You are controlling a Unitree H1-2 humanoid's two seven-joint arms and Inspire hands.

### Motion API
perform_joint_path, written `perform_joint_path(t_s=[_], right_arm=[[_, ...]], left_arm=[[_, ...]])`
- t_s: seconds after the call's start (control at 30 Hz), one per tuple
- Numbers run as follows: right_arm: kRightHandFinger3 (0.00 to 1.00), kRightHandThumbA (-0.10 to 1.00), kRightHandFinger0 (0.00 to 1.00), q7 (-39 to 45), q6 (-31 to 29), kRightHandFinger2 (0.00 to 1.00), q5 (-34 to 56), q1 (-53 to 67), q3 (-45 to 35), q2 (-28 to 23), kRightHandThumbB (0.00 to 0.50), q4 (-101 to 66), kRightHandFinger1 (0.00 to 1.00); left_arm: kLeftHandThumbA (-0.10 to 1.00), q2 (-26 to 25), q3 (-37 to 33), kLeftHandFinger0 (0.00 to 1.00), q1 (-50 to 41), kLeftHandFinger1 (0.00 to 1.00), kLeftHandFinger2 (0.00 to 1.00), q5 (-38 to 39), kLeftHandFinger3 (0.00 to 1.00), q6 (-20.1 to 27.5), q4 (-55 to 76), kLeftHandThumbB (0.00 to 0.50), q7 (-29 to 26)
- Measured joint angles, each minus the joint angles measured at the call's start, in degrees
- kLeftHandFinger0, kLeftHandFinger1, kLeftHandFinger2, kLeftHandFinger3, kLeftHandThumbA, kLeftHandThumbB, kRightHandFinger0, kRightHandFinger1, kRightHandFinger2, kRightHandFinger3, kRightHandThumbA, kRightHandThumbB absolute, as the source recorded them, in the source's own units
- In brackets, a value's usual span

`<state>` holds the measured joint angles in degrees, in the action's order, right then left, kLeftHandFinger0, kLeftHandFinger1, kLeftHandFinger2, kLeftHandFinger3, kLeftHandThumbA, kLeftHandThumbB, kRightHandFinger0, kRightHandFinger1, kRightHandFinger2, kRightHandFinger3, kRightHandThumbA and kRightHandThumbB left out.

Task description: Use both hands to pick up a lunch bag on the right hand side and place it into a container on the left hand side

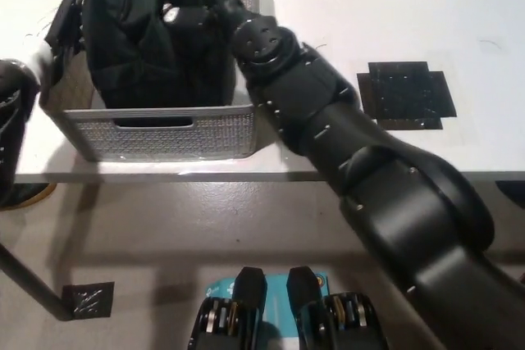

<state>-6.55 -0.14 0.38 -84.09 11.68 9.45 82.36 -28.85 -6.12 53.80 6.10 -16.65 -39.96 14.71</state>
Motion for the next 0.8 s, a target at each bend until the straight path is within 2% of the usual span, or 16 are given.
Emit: perform_joint_path(t_s=[0.1,0.13,0.23,0.3,0.43,0.47,0.53,0.67,0.7,0.73,0.8], right_arm=[[1.00,0.38,1.00,0.16,-0.12,1.00,-0.78,0.44,0.12,-2.76,0.018,-0.64,1.00],[1.00,0.42,1.00,0.33,-0.19,1.00,-1.21,0.69,0.27,-3.76,0.012,-1.05,1.00],[1.00,0.43,1.00,0.91,-0.34,1.00,-2.31,1.43,1.36,-6.56,0.052,-2.28,1.00],[1.00,0.48,1.00,1.67,-0.45,1.00,-3.19,2.30,1.87,-9.07,0.083,-3.76,1.00],[1.00,0.52,1.00,2.96,-0.77,1.00,-4.12,3.90,2.18,-11.53,0.076,-6.19,1.00],[1.00,0.55,1.00,3.25,-0.84,1.00,-4.33,4.29,2.30,-11.93,0.098,-6.64,1.00],[1.00,0.59,1.00,3.98,-0.93,1.00,-4.73,5.00,2.51,-12.59,0.102,-7.77,1.00],[1.00,0.56,1.00,5.46,-1.02,1.00,-5.81,6.99,2.95,-13.80,0.089,-10.10,1.00],[1.00,0.55,1.00,5.74,-1.02,1.00,-5.99,7.51,2.95,-14.03,0.084,-10.47,1.00],[1.00,0.55,1.00,5.98,-1.01,1.00,-6.12,7.99,2.93,-14.23,0.076,-11.02,1.00],[1.00,0.57,1.00,6.67,-0.98,1.00,-6.30,9.15,2.91,-14.51,0.068,-12.57,1.00]], left_arm=[[1.00,-3.15,-3.29,1.00,0.00,1.00,1.00,-0.83,1.00,2.68,-0.06,0.216,4.17],[1.00,-4.28,-4.07,1.00,-0.07,1.00,1.00,-1.11,1.00,3.37,0.28,0.219,5.33],[1.00,-7.91,-5.58,1.00,-0.70,1.00,1.00,-1.87,1.00,4.85,2.56,0.237,8.33],[1.00,-12.03,-6.93,1.00,-1.60,1.00,1.00,-2.73,1.00,6.48,5.12,0.228,11.25],[1.00,-17.07,-8.74,1.00,-2.92,1.00,1.00,-3.63,1.00,7.83,9.87,0.213,14.95],[1.00,-17.99,-9.10,1.00,-3.19,1.00,1.00,-4.16,1.00,7.90,10.44,0.238,15.83],[1.00,-19.61,-9.51,1.00,-3.97,1.00,1.00,-5.08,1.00,8.00,11.09,0.240,17.17],[1.00,-22.36,-9.47,1.00,-5.73,1.00,1.00,-6.21,1.00,8.22,12.39,0.232,19.78],[1.00,-22.85,-9.41,1.00,-6.01,1.00,1.00,-6.56,1.00,8.22,12.94,0.224,20.25],[1.00,-23.27,-9.32,1.00,-6.19,1.00,1.00,-6.85,1.00,8.23,13.41,0.193,20.59],[1.00,-24.18,-8.64,1.00,-6.68,1.00,1.00,-7.23,1.00,8.23,15.02,0.208,21.26]])
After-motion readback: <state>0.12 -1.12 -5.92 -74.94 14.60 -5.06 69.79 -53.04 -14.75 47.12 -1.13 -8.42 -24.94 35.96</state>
